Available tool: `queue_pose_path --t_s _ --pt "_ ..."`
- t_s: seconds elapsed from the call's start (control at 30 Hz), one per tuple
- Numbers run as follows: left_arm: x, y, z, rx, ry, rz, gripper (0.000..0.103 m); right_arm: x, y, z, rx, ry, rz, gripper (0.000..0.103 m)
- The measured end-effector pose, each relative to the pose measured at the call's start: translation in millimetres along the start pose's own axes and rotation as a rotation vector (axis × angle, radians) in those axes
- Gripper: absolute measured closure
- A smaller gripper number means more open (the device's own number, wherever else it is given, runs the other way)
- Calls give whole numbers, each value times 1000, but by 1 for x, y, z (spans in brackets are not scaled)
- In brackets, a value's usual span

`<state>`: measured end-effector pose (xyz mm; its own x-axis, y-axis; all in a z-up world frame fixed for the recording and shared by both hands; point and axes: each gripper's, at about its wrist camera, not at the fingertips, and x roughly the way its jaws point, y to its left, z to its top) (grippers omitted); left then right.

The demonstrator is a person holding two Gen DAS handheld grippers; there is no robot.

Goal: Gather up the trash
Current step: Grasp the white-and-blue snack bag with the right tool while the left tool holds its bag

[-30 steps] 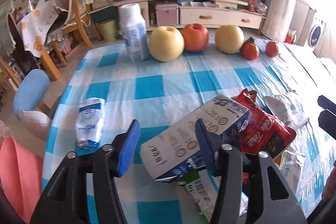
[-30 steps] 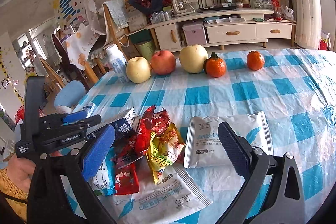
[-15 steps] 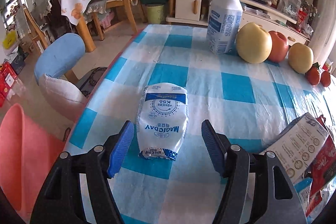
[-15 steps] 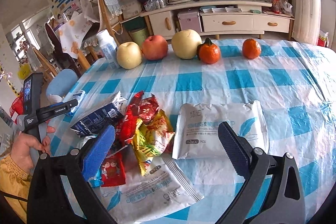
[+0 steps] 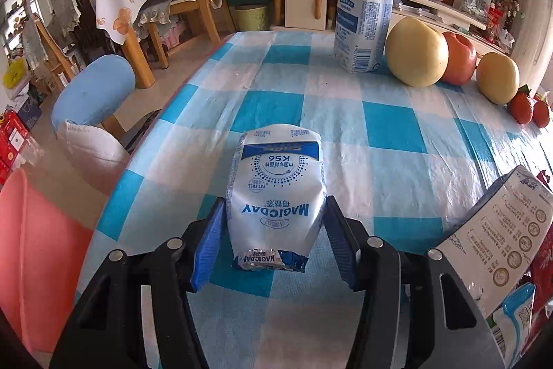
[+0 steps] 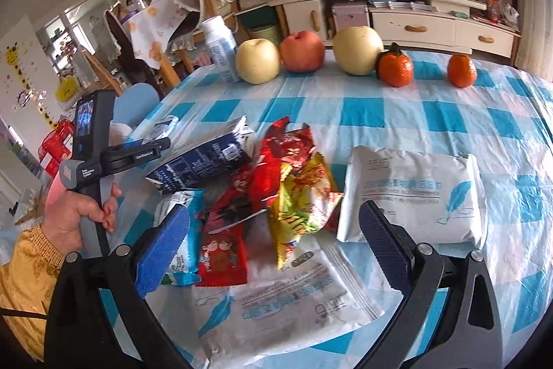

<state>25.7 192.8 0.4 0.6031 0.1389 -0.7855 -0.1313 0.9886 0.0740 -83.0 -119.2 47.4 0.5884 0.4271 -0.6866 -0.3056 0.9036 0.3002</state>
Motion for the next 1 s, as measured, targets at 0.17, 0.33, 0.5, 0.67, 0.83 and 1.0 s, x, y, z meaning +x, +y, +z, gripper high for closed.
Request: queue_pose_path --t_s 0.17,0.33,0.5,0.67,0.83,1.0 --pt "-22 8 -12 -48 -33 -29 46 7 35 -6 -81 6 101 4" --pt "-49 14 -23 -57 -64 -57 46 17 65 -14 -144 16 154 4" --pt "-74 21 -39 -74 -90 -92 46 32 86 -25 -201 43 139 8" --pt "-90 27 -53 -76 -107 -111 46 45 90 -29 -205 62 125 26" --pt "-99 33 -60 -70 -139 -118 46 51 95 -30 -228 63 109 26" --pt "-102 40 -62 -64 -163 -125 46 59 103 -34 -284 70 63 33"
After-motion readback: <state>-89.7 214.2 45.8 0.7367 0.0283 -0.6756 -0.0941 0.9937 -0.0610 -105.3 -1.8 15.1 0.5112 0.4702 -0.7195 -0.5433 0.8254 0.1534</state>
